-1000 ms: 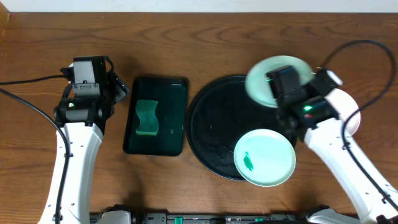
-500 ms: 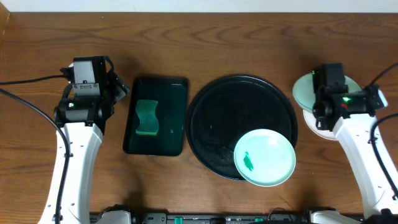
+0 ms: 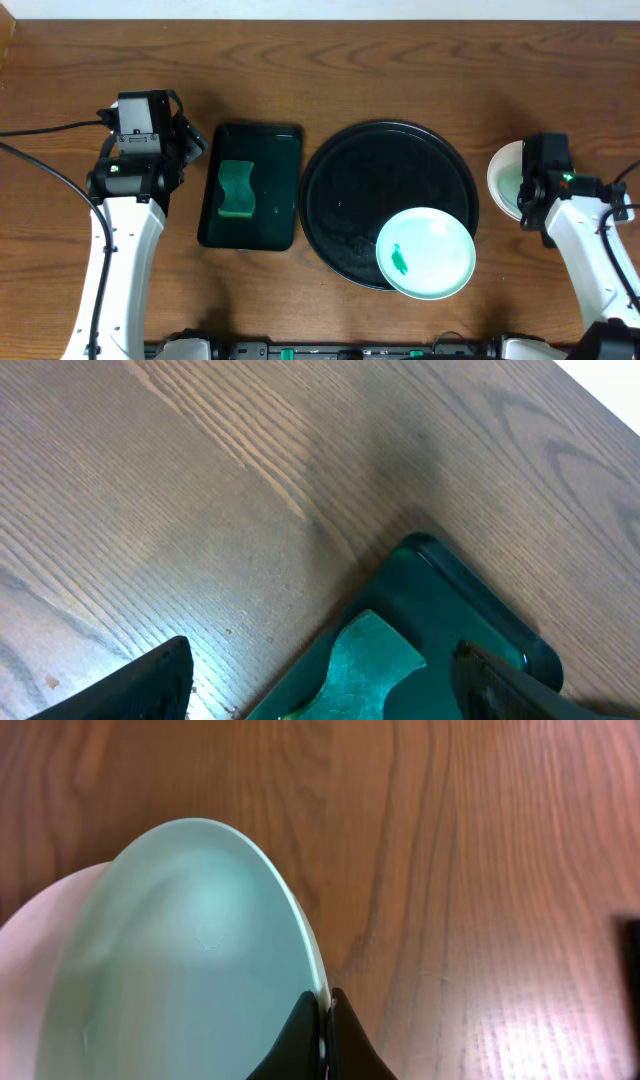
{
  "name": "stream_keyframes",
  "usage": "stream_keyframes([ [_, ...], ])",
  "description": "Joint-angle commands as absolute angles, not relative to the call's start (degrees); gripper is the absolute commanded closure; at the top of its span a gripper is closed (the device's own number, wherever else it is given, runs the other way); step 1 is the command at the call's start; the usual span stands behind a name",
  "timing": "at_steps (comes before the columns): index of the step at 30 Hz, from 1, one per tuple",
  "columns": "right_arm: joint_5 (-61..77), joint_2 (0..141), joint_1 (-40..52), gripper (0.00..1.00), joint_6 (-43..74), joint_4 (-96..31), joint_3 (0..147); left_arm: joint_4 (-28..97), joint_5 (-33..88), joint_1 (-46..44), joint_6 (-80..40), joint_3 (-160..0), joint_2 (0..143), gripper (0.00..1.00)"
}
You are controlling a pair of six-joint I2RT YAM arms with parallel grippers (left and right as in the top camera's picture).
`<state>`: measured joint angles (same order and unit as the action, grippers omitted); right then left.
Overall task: Clean dirty plates on tray and stack at the side
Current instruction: 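Lower the plate onto the white plate and open the right gripper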
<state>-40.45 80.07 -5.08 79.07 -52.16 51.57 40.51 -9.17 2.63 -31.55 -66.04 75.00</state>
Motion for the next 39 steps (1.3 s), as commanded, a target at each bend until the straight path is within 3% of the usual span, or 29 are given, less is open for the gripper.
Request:
stream_keyframes([
  [1,-42.15,78.96,-6.31,0.99,82.11,-48.8,47.94,40.69,-9.52,2.98,-32.01,-66.65,74.91,0.18],
  [14,-39.53,78.98,-6.33,0.99,82.06,-32.34,36.64,40.69,-9.52,2.98,-32.01,-66.65,74.91,0.18],
  [33,-38.46,78.98,-6.33,0.98,82.0,-31.27,36.51,40.69,-9.52,2.98,-32.01,-66.65,74.91,0.18],
  [39,-38.48,78.98,-6.33,0.9,81.23,-31.22,36.51,40.69,-9.52,2.98,-32.01,-66.65,74.91,0.18],
])
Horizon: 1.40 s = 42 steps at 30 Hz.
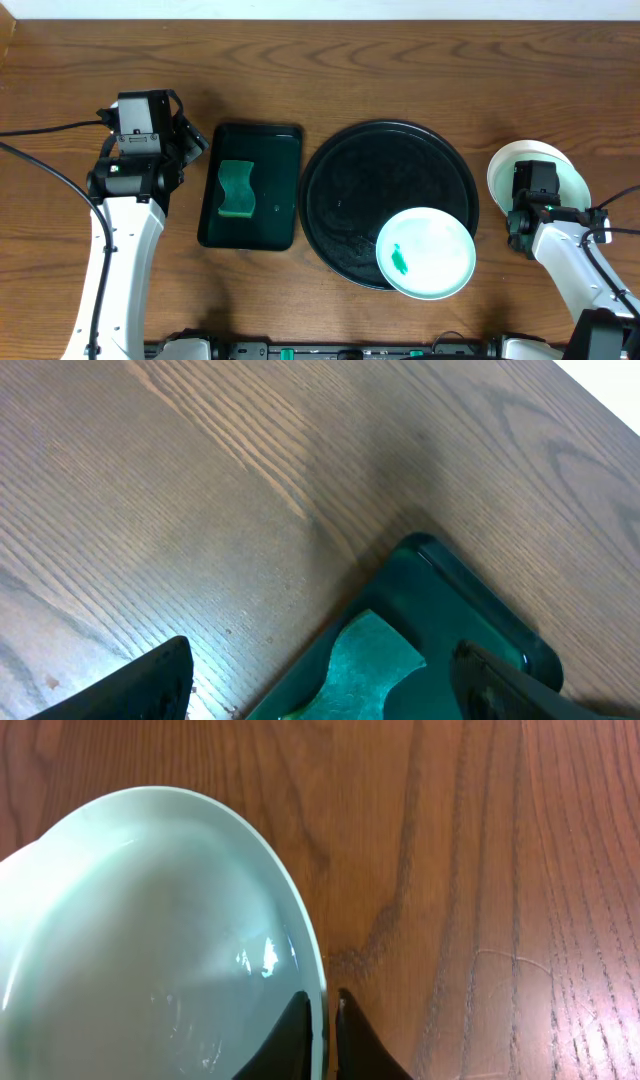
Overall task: Clean dirty plates on tray and stack at the side
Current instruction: 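Lower the plate onto the white plate and open the right gripper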
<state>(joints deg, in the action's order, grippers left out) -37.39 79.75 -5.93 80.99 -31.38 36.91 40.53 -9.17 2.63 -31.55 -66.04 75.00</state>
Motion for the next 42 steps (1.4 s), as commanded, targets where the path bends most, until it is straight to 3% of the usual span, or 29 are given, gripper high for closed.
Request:
stream_keyframes([
  [1,-38.5,79.0,-6.33,0.88,81.1,-31.24,36.51,40.69,-9.52,2.98,-32.01,-66.65,74.91,0.18],
  [6,-38.48,79.0,-6.33,0.8,81.1,-31.2,36.51,40.69,-9.52,2.98,-32.01,-66.65,74.91,0.18],
  [12,-38.46,79.02,-6.31,0.86,79.37,-30.65,36.51,40.69,-9.52,2.98,-32.01,-66.65,74.91,0.18],
  [31,-35.0,79.02,-6.28,0.8,69.32,-26.0,36.51,40.69,-9.52,2.98,-32.01,-66.65,74.91,0.18],
  [34,-34.65,79.02,-6.28,0.8,63.83,-25.45,36.51,40.69,-9.52,2.98,-32.01,-66.65,74.91,0.18],
  [39,-30.28,78.83,-6.28,0.78,40.53,-23.16,36.62,40.69,-9.52,2.98,-32.01,-66.65,74.91,0.18],
  [42,-26.98,77.36,-6.28,0.68,30.39,-23.97,36.93,40.69,-9.52,2.98,-32.01,-66.65,74.91,0.18],
])
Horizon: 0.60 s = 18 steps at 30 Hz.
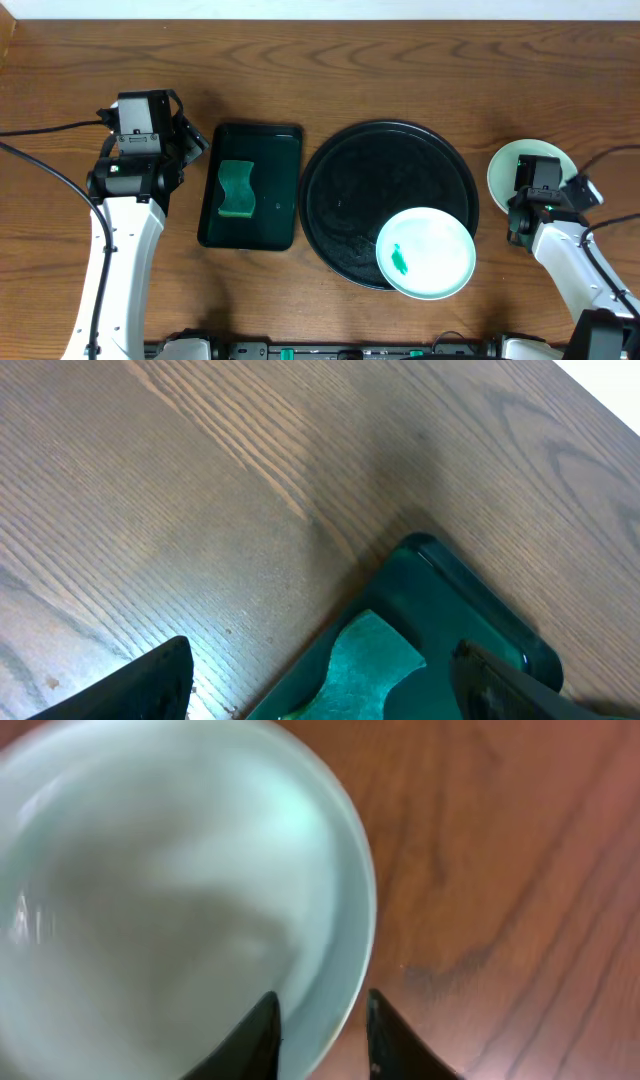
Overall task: Clean dirty plates on tray and stack at the side
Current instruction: 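Lower the plate onto the white plate and open the right gripper, then move the right gripper left to the other pale green plate's rim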
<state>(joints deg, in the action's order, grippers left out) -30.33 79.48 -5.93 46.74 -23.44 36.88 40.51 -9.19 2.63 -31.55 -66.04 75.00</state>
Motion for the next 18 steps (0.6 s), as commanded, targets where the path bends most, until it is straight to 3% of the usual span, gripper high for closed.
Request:
stream_keyframes([
  [1,-25.54,76.53,-6.28,0.65,28.03,-24.43,37.15,40.69,-9.52,2.98,-32.01,-66.65,74.91,0.18],
  [7,-11.09,69.71,-6.28,0.58,25.56,-26.72,39.42,40.69,-9.52,2.98,-32.01,-66.65,74.91,0.18],
  [13,1.98,64.82,-6.28,0.59,25.61,-32.12,43.31,40.69,-9.52,2.98,-32.01,-66.65,74.91,0.18],
  [18,4.82,64.88,-5.98,0.61,25.52,-44.71,49.76,40.69,-9.52,2.98,-32.01,-66.65,74.91,0.18],
])
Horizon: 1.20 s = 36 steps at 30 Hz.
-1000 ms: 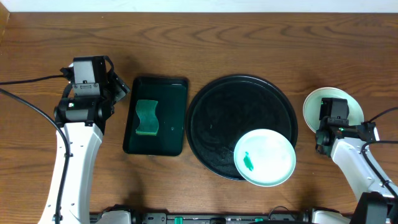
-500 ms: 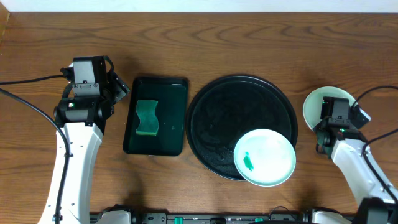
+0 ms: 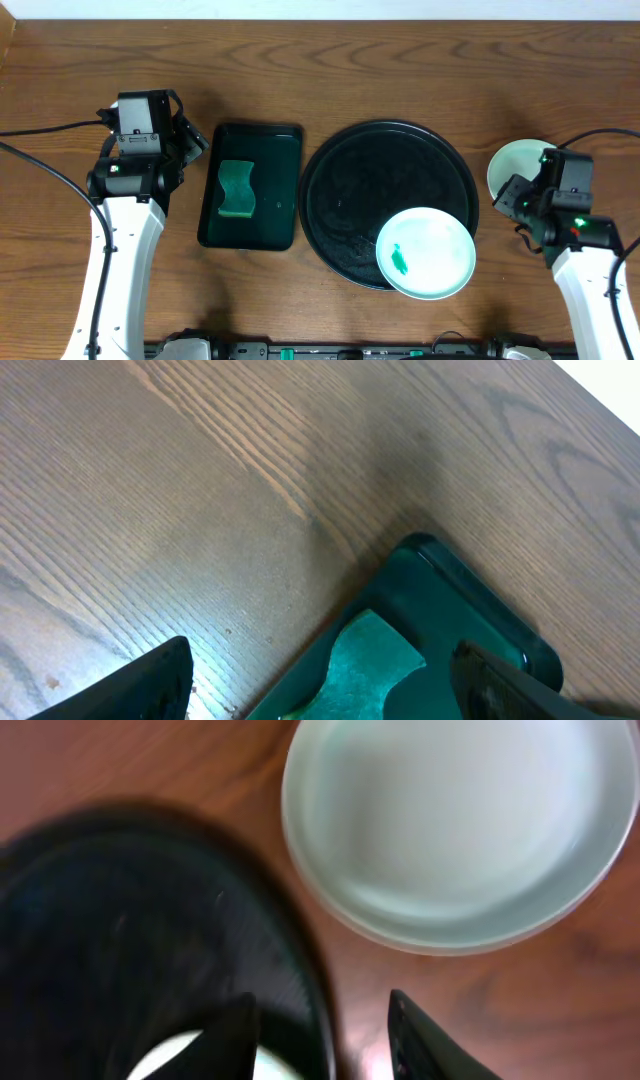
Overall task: Clean dirty plates on tray and stack at the side
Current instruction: 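Move the right gripper left to the other pale green plate's rim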
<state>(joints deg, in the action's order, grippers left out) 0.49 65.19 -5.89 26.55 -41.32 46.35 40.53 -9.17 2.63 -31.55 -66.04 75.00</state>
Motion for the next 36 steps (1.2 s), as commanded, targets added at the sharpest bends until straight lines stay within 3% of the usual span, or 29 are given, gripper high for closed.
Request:
stream_keyframes([
  [1,4.82,64.88,-5.91,0.62,24.97,-47.4,51.2,40.69,-9.52,2.98,-32.01,-66.65,74.91,0.18],
  [11,10.0,64.86,-5.91,0.59,16.86,-67.59,62.74,40.69,-9.52,2.98,-32.01,-66.65,74.91,0.18],
  [13,10.04,64.95,-5.91,0.43,16.88,-69.06,62.67,40.69,-9.52,2.98,-32.01,-66.65,74.91,0.18],
  [15,11.11,65.01,-5.91,0.11,16.86,-69.84,62.54,40.69,-9.52,2.98,-32.01,-66.65,74.91,0.18],
  [16,11.27,65.04,-5.91,0.01,16.86,-70.32,62.54,40.69,-9.52,2.98,-32.01,-66.65,74.91,0.18],
  [20,11.25,65.04,-5.91,0.01,17.19,-71.44,61.8,40.69,-9.52,2.98,-32.01,-66.65,74.91,0.18],
  [21,11.29,65.04,-5.91,0.07,17.89,-71.53,61.41,40.69,-9.52,2.98,-32.01,-66.65,74.91,0.18],
  [23,11.79,65.04,-5.89,0.32,20.05,-71.88,59.9,40.69,-9.52,2.98,-32.01,-66.65,74.91,0.18],
  [24,12.51,65.04,-5.91,0.36,20.43,-72.05,58.89,40.69,-9.52,2.98,-32.01,-66.65,74.91,0.18],
  [36,19.0,65.06,-5.91,0.62,22.06,-66.0,41.69,40.69,-9.52,2.98,-32.01,-66.65,74.91,0.18],
])
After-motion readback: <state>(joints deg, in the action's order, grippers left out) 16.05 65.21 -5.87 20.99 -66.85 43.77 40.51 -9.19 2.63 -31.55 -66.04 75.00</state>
